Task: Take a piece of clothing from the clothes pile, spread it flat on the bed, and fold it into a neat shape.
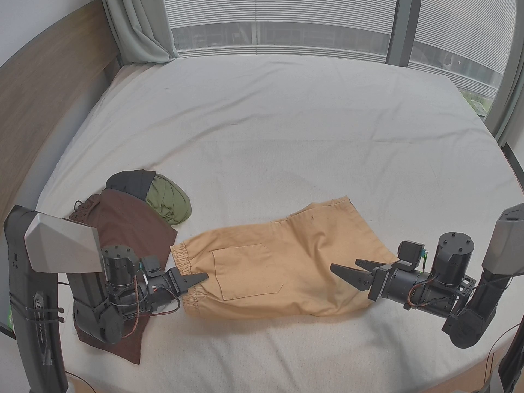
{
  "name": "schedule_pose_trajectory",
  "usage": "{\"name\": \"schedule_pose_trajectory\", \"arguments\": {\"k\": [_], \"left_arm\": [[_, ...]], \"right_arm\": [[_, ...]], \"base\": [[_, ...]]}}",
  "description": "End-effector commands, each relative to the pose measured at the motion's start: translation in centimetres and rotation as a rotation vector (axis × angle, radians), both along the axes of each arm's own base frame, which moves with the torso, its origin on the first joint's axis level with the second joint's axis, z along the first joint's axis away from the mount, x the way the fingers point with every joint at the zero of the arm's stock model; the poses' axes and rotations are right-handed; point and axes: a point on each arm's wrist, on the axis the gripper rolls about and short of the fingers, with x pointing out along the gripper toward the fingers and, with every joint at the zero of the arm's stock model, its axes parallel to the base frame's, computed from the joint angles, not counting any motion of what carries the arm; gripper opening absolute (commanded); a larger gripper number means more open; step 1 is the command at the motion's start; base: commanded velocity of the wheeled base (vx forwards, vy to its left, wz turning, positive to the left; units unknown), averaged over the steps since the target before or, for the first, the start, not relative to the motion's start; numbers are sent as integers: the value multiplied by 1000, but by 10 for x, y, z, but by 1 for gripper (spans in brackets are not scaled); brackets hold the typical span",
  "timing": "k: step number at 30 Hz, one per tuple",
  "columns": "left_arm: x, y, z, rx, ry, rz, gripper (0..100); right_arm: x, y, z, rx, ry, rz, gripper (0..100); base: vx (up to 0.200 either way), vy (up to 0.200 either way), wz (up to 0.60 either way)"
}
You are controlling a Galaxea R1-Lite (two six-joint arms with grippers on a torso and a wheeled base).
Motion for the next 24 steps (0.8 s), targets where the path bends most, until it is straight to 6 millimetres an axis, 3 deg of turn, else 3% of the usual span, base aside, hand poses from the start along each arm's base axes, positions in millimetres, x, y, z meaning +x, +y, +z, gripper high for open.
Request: {"name": "schedule_pose_trajectory", "arguments": {"k": [1, 15, 24], "left_arm": [[1, 8, 9, -23, -22, -13, 0], [-19, 28, 29, -49, -19, -35, 0], [-26, 34, 29, -46, -3, -24, 0]], "right_arm": [[0, 1, 0, 0, 0, 5, 100], [-1, 3, -3, -4, 9, 11, 100], [-1, 3, -3, -5, 11, 14, 100]], "base": [[0, 0, 0], [0, 0, 0], [0, 0, 0]]}}
